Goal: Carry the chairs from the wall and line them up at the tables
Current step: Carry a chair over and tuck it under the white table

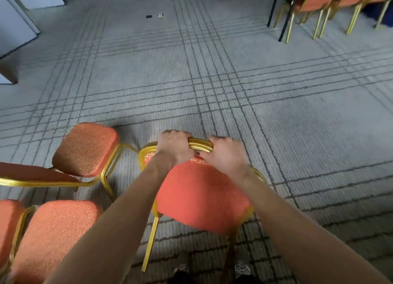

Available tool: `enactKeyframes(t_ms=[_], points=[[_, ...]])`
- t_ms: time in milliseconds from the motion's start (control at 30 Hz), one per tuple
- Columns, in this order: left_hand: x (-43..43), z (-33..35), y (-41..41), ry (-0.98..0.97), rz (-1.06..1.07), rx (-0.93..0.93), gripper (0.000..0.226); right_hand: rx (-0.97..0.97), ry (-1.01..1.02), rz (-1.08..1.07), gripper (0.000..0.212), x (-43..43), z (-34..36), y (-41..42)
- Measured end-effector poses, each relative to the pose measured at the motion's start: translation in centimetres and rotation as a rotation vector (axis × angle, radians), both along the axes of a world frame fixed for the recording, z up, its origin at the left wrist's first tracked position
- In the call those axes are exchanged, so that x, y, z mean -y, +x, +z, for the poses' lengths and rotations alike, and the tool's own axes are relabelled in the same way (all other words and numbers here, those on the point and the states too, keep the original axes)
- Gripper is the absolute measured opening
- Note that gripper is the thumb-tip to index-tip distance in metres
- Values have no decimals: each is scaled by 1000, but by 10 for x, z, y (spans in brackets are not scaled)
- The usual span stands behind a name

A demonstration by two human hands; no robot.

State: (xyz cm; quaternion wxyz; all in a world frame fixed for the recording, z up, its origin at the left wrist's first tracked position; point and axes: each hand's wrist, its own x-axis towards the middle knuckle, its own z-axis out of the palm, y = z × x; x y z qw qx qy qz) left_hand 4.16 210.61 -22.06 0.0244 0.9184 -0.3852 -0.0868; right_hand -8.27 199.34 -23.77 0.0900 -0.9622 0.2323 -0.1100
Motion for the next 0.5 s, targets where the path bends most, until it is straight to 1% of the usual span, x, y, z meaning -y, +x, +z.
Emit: enactKeyframes(t_ms=[100,133,200,267,300,367,500], points=[[-5,-1,1,-50,-100,28,25,-8,21,-107,44,-13,1,-7],[-7,-1,3,-71,-123,7,28,-29,37,-155,46,-18,1,-7],[-15,-6,5,-113,-105,-77,40,-71,72,-237,47,-27,-3,-6],[-22,-11,6,-153,-101,-132,54,-77,51,-308,47,-38,-7,-8],[-27,-12,6,-154,-113,-134,57,-77,29,-353,49,-47,-7,-8],[-25,-15,4,-181,-127,-90,52,-92,15,-423,52,-52,-5,-8],[-31,-9,-4,-186,-133,-51,22,-99,64,-482,48,-64,0,-7]])
